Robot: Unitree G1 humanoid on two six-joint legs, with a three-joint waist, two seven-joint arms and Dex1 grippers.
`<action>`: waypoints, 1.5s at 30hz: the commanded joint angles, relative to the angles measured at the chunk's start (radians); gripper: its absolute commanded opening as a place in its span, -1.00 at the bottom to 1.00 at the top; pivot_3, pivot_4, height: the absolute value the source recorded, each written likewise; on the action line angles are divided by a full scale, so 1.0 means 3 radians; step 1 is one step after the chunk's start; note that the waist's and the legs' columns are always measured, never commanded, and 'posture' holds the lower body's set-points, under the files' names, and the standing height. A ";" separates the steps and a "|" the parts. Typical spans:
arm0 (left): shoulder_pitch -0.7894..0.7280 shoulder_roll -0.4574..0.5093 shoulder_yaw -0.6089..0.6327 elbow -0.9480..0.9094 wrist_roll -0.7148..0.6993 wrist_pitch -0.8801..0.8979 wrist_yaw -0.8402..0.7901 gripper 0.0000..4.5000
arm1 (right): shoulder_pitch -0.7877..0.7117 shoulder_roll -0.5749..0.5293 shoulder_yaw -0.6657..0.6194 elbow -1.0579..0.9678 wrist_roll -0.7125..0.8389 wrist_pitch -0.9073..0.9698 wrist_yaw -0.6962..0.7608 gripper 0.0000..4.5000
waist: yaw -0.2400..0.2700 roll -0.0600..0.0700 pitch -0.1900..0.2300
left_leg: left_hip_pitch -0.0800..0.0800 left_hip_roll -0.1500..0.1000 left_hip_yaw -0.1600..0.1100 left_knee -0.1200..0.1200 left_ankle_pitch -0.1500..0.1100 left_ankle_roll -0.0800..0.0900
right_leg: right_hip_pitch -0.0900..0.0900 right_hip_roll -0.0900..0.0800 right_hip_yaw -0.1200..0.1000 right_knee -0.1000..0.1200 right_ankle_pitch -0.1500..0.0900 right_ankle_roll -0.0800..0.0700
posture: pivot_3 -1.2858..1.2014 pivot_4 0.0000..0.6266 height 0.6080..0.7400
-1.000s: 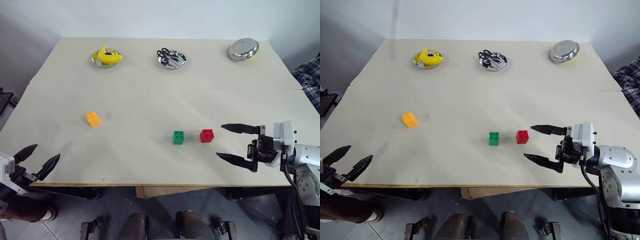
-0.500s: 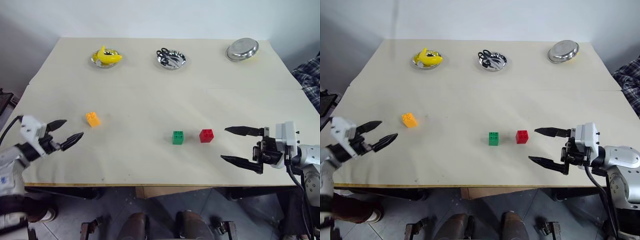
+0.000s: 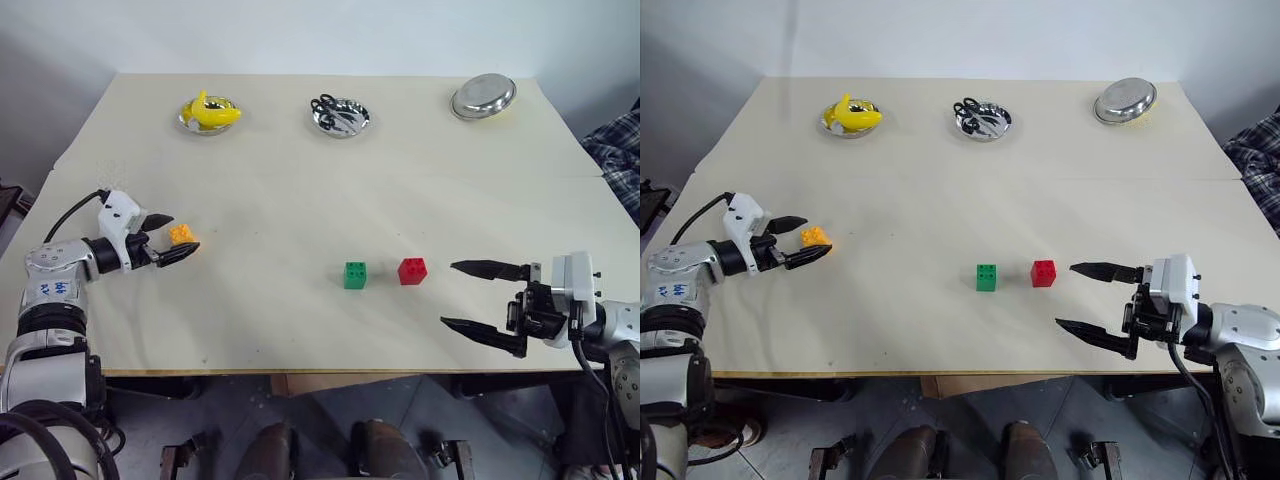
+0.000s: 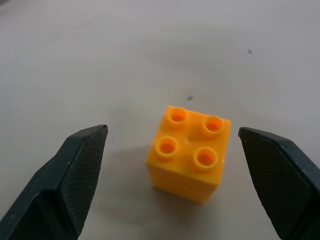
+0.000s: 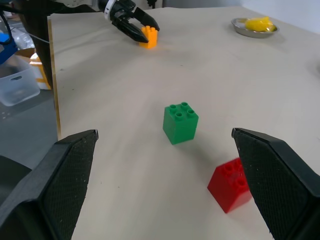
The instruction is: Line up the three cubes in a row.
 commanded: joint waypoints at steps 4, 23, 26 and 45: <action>-0.0140 0.0072 -0.0036 0.0146 0.0091 -0.0129 -0.0122 0.06 | 0.0097 -0.0033 -0.0162 -0.0131 0.0077 -0.0030 -0.0018 1.00 | 0.0003 0.0000 0.0000 | 0.0000 0.0000 0.0000 0.0001 0.0000 0.0000 | 0.0001 -0.0002 -0.0004 0.0000 0.0000 0.0000 | 0.03 -0.52 1.00; 0.0148 -0.0782 -0.0736 -0.1644 -0.0111 0.0212 -0.1183 -0.34 | 0.0778 -0.0344 -0.0879 0.0020 0.0041 0.0005 0.0230 1.00 | 0.0088 0.0000 0.0000 | -0.0002 -0.0003 -0.0006 0.0006 0.0001 0.0003 | 0.0012 -0.0009 0.0002 -0.0008 0.0000 0.0000 | 0.03 -0.52 1.00; 0.0036 -0.0915 -0.0877 -0.1433 -0.0005 0.0066 -0.1182 -0.34 | 0.0881 -0.0347 -0.0953 -0.0041 0.0054 0.0036 0.0212 1.00 | 0.0078 0.0000 0.0000 | -0.0001 -0.0002 -0.0002 0.0006 0.0001 0.0003 | 0.0011 -0.0003 -0.0003 -0.0006 0.0000 0.0000 | 0.03 -0.52 1.00; -0.0294 -0.1205 -0.1009 -0.0748 0.0179 -0.0073 -0.0944 -0.34 | 0.1021 -0.0205 -0.0938 -0.0384 0.0115 0.0155 -0.0046 1.00 | 0.0095 -0.0001 0.0000 | 0.0001 -0.0003 0.0000 0.0008 0.0002 0.0004 | 0.0012 -0.0004 -0.0005 -0.0005 0.0001 0.0001 | 0.03 -0.52 1.00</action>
